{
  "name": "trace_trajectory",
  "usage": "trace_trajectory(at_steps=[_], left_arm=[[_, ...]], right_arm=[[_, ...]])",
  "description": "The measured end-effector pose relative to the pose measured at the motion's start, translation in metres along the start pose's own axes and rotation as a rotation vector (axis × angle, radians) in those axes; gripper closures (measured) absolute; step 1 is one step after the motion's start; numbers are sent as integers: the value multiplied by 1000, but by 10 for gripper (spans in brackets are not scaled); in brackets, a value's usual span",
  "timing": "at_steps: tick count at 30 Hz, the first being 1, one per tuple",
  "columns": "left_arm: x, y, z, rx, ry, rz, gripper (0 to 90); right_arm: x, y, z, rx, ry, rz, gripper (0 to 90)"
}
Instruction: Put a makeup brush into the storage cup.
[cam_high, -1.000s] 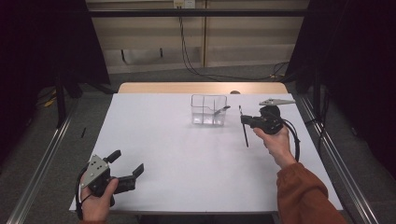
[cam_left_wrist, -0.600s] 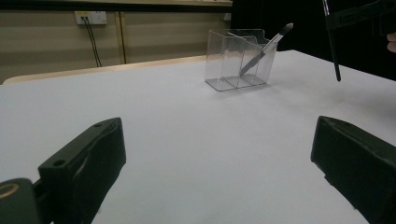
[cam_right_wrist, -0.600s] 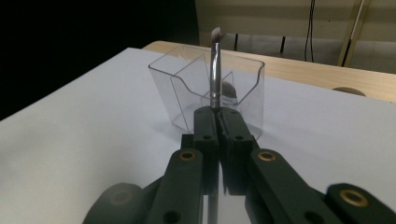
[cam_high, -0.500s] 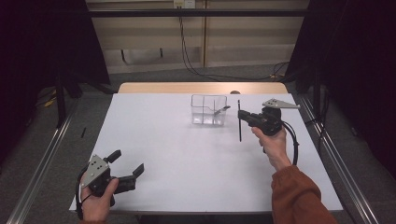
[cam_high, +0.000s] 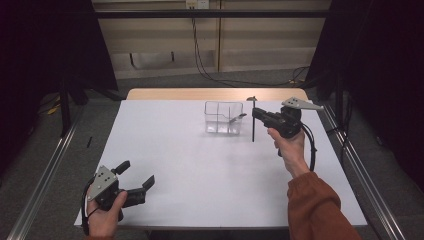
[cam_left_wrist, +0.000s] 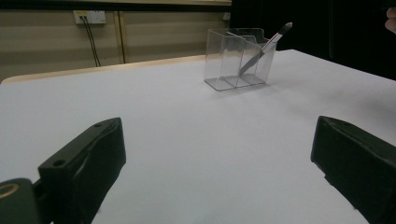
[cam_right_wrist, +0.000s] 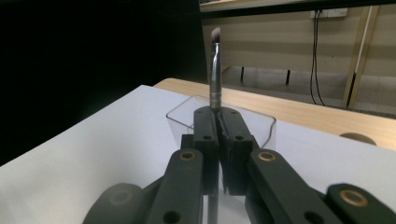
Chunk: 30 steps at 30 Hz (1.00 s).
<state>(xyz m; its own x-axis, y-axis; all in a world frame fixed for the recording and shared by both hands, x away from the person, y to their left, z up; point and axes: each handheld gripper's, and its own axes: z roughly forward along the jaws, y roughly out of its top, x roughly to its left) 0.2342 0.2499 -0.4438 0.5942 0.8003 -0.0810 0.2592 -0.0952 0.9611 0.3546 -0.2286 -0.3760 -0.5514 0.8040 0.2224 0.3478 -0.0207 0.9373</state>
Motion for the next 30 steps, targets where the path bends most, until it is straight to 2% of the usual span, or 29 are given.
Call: trace_trajectory(at_steps=[10, 22, 30], left_arm=[[0, 0, 0, 2, 0, 0, 32], [0, 0, 1, 3, -3, 0, 32], [0, 0, 1, 0, -5, -1, 32]], right_arm=[[10, 26, 13, -48, -12, -17, 870], [20, 48, 39, -44, -31, -74, 870], [17, 56, 55, -46, -50, -86, 870]])
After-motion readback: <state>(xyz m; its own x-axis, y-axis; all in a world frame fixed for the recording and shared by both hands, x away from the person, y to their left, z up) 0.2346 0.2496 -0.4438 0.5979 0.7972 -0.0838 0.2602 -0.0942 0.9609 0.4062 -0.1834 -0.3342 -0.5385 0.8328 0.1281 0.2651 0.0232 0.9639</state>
